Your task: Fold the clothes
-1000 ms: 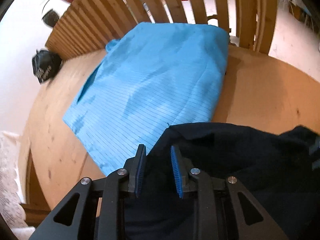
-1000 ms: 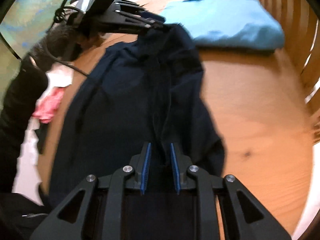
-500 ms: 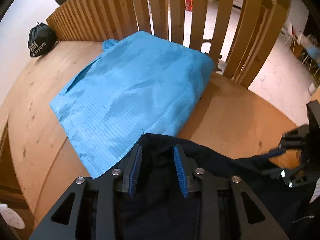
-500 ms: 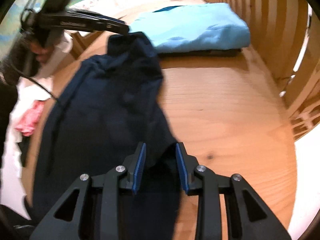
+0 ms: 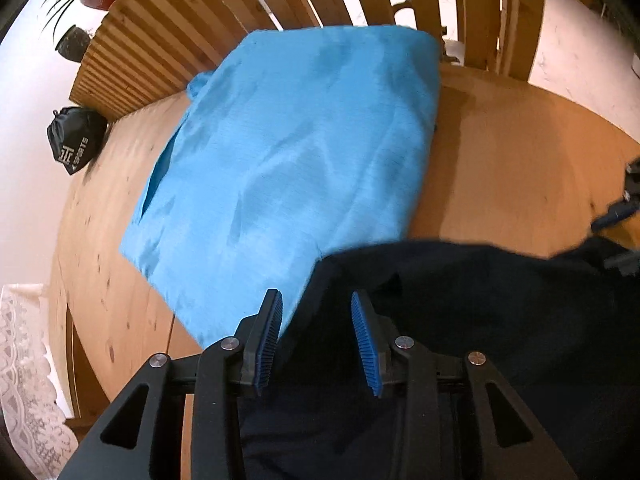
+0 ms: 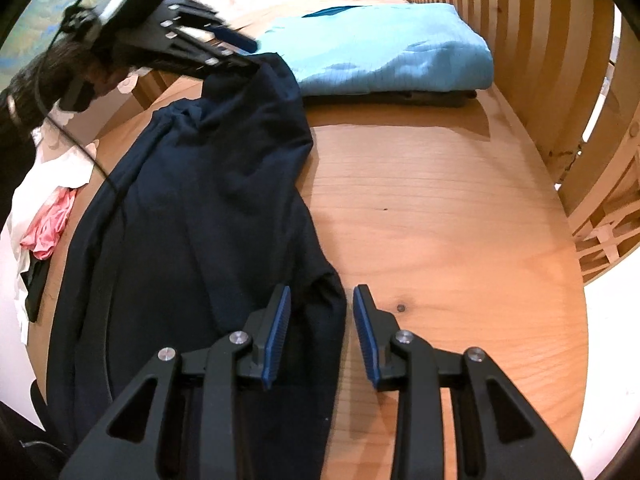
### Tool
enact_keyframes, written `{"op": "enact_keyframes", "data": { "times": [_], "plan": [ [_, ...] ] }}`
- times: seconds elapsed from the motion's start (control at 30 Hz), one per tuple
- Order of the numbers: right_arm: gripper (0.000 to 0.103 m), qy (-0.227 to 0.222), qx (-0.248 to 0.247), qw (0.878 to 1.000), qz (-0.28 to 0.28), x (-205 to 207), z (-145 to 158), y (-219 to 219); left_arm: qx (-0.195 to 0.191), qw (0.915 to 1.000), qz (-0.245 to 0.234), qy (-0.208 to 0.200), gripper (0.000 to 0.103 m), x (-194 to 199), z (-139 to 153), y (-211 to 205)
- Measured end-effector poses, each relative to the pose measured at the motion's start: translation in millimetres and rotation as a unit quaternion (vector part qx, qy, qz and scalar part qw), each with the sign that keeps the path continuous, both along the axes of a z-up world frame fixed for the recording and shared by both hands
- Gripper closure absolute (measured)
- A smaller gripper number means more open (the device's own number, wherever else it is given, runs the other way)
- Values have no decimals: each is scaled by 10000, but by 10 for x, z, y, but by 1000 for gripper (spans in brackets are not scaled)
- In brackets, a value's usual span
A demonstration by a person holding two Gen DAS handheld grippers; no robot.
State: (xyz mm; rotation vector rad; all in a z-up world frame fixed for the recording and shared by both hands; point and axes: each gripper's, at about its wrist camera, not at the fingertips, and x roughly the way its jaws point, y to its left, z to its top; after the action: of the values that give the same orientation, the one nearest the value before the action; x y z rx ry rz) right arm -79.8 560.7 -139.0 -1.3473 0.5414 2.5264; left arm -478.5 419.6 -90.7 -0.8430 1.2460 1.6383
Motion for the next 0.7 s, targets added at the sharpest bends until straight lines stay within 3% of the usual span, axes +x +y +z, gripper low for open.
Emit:
{"op": "enact_keyframes", "data": {
  "times": [0.1,0.13,0.17,0.47,0.63,0.7],
  "plan": [
    [71,20,-2,10000,38,-15,-4,17,-12,9999,-137,-50,76,18,-55,80],
    [71,34,-7,10000,43,-13,-3,32,12,9998,-176,-132,88,30,-67,93],
    [71,49,-13,10000,47,-12,-2,46,56,9996,-189,-192,92,37,-73,101],
    [62,141,268,9993,210,-109,-18,17,989,9925,391,-610,93,-207,166,6],
    [62,76,397,9990,166,-156,-17,37,955,9929,649,-301,90,-376,136,11],
    [63,36,427,9990,127,-168,-15,52,1066,9909,728,-371,88,-432,133,18]
  ]
}}
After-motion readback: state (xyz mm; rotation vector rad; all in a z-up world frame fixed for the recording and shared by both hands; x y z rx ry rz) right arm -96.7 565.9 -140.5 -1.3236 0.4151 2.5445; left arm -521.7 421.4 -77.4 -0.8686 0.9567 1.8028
